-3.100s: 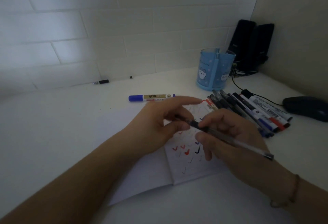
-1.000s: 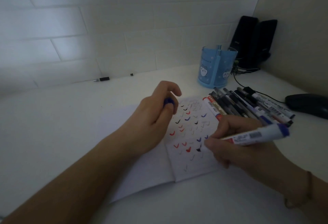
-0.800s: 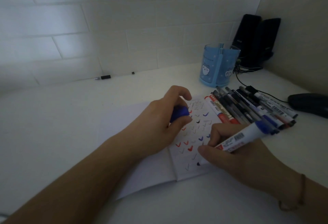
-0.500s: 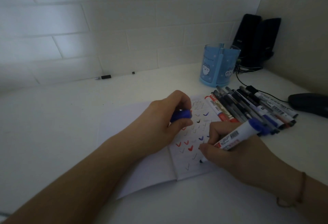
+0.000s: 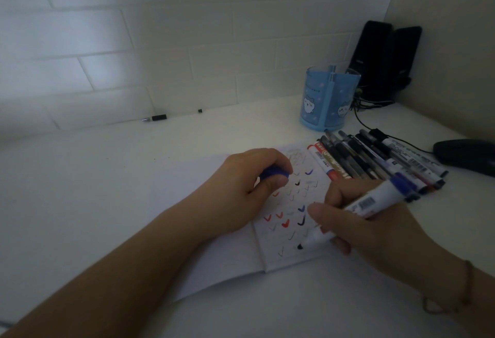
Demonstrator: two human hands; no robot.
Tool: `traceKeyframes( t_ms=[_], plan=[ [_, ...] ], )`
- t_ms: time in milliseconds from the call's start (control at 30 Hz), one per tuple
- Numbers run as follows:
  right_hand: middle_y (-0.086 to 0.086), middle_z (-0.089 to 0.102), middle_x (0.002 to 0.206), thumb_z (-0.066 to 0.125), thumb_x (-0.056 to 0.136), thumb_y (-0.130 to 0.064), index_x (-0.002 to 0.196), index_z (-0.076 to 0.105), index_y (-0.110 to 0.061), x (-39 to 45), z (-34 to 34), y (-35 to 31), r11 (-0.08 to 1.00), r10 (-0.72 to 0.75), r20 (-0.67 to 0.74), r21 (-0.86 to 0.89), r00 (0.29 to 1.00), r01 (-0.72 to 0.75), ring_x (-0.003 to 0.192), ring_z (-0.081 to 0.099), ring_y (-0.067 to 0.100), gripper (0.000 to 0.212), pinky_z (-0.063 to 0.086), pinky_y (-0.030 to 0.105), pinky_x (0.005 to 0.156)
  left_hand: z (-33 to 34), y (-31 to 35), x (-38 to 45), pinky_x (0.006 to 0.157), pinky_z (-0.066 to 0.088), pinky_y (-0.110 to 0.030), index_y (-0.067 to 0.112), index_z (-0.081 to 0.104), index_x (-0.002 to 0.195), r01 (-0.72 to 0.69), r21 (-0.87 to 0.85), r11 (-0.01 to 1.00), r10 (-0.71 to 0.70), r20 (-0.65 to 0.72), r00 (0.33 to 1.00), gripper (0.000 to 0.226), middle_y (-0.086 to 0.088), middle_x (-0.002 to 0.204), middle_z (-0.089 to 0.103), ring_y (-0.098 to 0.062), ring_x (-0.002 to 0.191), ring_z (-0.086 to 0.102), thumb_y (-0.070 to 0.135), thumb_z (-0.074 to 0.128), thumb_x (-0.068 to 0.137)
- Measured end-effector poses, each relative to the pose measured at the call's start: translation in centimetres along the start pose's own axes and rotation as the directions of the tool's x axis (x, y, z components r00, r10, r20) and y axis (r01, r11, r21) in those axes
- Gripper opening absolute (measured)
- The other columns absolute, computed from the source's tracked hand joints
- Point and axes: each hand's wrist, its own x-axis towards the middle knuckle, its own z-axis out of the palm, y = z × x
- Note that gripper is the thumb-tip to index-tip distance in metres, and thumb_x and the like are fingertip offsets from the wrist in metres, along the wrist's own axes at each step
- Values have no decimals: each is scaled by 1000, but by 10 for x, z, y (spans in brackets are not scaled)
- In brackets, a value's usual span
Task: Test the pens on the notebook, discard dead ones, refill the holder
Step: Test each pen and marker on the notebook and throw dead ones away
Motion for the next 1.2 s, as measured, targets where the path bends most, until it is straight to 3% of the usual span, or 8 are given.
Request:
traceKeyframes(
  t_ms=[267, 400, 567, 667, 733, 833, 1100, 1200],
  plan=[
    [9, 60, 60, 61, 58, -52, 58, 57, -18, 0, 6, 6, 989, 11, -18, -150, 1000, -13, 43, 49, 8, 35, 42, 19, 42, 1, -2, 0, 72, 35, -2, 20, 65, 105, -69, 53, 996, 70, -12, 997, 17, 8, 99, 67, 5, 85, 53, 25, 57, 91],
    [2, 54, 49, 76, 69, -27, 50, 52, -11, 3, 3, 6, 989, 17, -59, -146, 998, -26, 41, 46, 4, 34, 35, 9, 41, 0, -1, 0, 71, 35, -4, 21, 65, 104, -51, 35, 998, 52, -13, 999, 13, 12, 95, 65, 8, 81, 53, 22, 57, 94],
    [3, 61, 52, 74, 54, -54, 62, 59, -19, 5, -3, 0, 988, -20, -224, 146, 974, 54, 43, 55, 8, 39, 46, 16, 43, -3, 3, 0, 70, 39, -6, 25, 65, 97, 33, -96, 995, -37, -41, 998, 18, 19, 86, 63, 3, 80, 57, 27, 48, 95],
    [2, 64, 59, 71, 64, -51, 75, 66, -18, 3, -5, -5, 973, -119, -170, 177, 978, 149, 46, 56, 11, 35, 42, 16, 40, -3, 1, 1, 66, 37, -6, 20, 65, 93, 45, -186, 982, -56, -54, 997, 22, 20, 74, 59, 3, 69, 54, 24, 44, 98],
    [8, 68, 70, 58, 71, -39, 85, 69, -18, 3, -6, -2, 958, -131, -147, 235, 980, 163, 53, 61, 20, 26, 41, 21, 39, -3, 1, 2, 64, 36, -6, 13, 66, 92, 43, -247, 968, -58, -53, 997, 27, 21, 70, 57, 2, 65, 52, 22, 42, 98],
    [10, 71, 79, 50, 74, -37, 91, 70, -18, 2, -8, 0, 944, -110, -146, 293, 983, 149, 57, 62, 29, 32, 41, 23, 41, -3, 0, 3, 64, 36, -8, 11, 66, 92, 43, -286, 957, -57, -40, 998, 29, 20, 69, 56, 0, 63, 50, 24, 40, 98],
    [9, 73, 90, 54, 76, -33, 99, 71, -16, 2, -8, -3, 958, -108, -126, 250, 986, 137, 56, 65, 31, 34, 39, 25, 38, -1, 0, 4, 61, 42, -27, 20, 64, 91, 59, -393, 918, -59, 13, 998, 32, 8, 71, 57, -5, 61, 46, 39, 40, 92],
    [7, 73, 92, 55, 76, -36, 103, 70, -21, 2, -7, -4, 968, -107, -70, 221, 992, 120, 56, 66, 30, 34, 41, 26, 38, 0, 3, 4, 59, 41, -28, 20, 65, 90, 59, -450, 891, -50, 32, 998, 32, 2, 71, 57, -8, 60, 46, 39, 40, 93]
  ],
)
